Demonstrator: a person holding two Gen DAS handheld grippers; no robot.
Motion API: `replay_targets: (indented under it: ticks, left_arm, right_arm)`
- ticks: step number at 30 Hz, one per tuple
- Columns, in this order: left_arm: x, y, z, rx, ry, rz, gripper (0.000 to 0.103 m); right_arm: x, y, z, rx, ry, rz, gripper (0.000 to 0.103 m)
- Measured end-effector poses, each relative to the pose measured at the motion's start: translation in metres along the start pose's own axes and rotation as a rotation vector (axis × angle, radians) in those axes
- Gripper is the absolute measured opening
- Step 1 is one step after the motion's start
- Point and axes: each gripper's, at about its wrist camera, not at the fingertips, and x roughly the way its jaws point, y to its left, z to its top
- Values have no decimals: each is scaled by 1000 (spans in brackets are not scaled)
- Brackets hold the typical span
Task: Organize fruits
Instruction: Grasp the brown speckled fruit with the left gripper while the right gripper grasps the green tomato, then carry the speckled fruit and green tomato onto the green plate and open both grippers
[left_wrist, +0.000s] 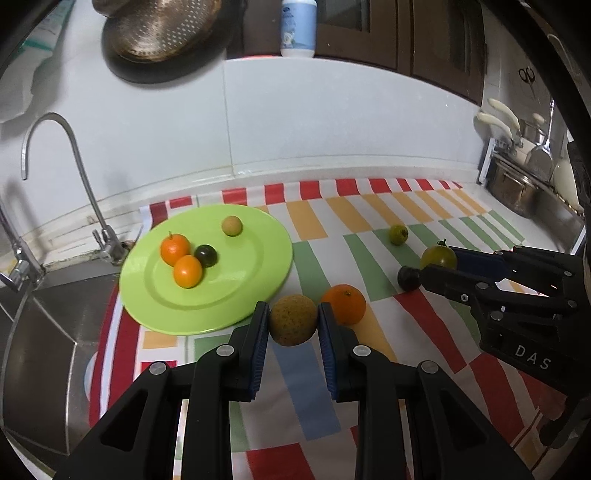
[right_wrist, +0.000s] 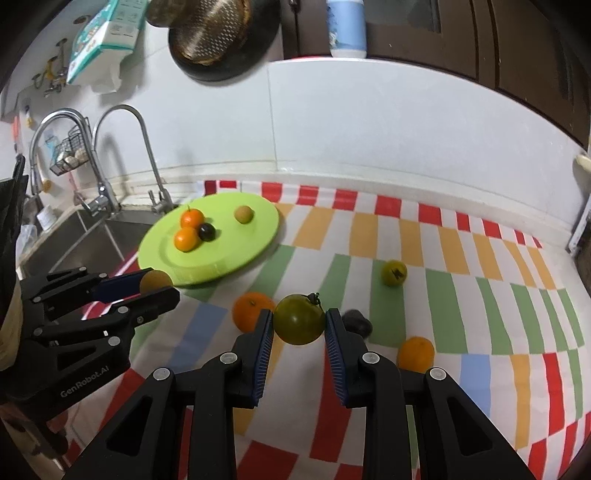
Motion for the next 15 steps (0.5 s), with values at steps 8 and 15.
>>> replay_targets:
  ticks: [8,15]
  left_arm:
    - [-19,14,3,-28,-46,45,27]
    - [-23,29,7,-57,-61,89,27]
  right_arm:
    - [-8,19,10,-42,-36,43,30]
    - [-3,33,23,-80,-54,87,30]
